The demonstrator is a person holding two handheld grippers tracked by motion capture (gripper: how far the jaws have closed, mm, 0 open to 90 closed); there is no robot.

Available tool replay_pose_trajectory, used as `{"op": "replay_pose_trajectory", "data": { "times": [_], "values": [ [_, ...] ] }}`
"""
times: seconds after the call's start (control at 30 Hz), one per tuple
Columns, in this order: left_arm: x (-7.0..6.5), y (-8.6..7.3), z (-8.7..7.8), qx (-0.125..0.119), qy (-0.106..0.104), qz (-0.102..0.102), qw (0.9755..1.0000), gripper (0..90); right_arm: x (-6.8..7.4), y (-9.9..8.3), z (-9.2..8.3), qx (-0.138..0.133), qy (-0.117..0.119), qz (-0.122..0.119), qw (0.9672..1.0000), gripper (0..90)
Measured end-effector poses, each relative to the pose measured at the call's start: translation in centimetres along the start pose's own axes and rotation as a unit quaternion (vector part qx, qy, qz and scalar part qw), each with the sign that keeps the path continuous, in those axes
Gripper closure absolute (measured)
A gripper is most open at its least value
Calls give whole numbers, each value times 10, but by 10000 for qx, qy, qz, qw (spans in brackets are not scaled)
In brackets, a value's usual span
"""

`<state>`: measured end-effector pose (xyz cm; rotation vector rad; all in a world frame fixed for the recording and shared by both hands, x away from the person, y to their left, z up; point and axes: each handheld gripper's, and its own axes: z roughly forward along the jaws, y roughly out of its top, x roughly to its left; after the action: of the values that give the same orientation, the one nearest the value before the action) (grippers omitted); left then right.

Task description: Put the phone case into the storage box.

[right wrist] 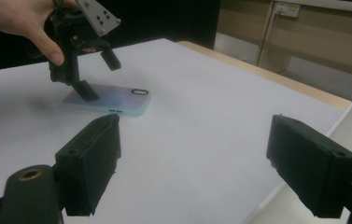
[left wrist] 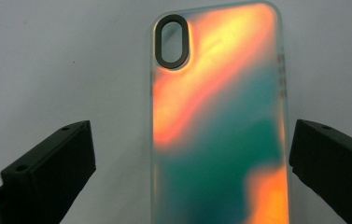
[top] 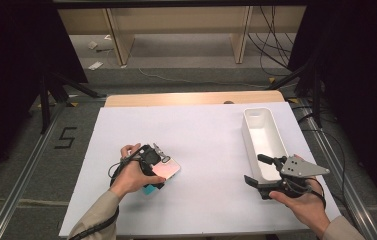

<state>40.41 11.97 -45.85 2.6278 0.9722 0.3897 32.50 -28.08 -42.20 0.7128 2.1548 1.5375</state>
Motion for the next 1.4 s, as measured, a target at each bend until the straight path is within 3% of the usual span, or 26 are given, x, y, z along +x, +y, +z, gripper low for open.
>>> {"op": "replay_pose_trajectory", "data": {
  "times": [0.8, 1.4],
  "values": [
    [-2, 9, 18, 495, -266, 110, 9984, 0, 0, 0, 0, 3, -10, 29, 10000, 184],
    [4, 13, 22, 617, -554, 96, 9965, 14, -1, -1, 1, -3, 38, 35, 10000, 183]
  ]
}}
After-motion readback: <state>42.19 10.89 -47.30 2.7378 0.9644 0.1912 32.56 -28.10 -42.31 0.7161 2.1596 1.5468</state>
